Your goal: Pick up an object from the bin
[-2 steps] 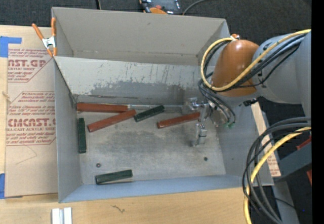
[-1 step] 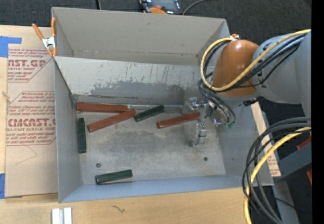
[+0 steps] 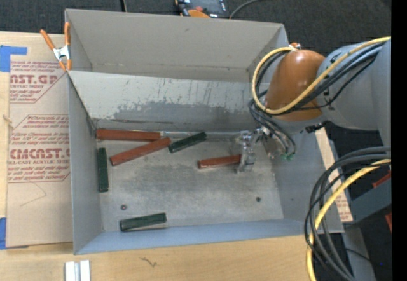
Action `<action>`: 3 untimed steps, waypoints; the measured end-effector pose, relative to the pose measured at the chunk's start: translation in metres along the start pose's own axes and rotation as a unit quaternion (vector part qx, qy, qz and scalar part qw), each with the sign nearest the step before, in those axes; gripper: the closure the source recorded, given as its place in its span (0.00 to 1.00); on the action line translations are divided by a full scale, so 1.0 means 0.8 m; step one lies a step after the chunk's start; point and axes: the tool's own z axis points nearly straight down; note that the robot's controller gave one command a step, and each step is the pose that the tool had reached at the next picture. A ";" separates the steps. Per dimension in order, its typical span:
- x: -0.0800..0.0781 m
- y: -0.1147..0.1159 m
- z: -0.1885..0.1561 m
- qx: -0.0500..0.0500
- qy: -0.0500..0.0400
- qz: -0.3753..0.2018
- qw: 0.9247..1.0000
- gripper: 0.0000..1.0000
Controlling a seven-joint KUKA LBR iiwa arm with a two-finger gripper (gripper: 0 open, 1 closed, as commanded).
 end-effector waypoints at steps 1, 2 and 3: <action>0.000 0.000 -0.002 0.000 0.000 0.000 1.000 1.00; -0.001 0.000 -0.023 0.000 -0.001 0.001 1.000 1.00; -0.004 0.000 -0.140 0.001 -0.004 0.001 1.000 1.00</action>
Offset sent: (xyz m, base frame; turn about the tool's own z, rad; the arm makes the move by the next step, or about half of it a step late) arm 0.0000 0.0001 0.0020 0.0000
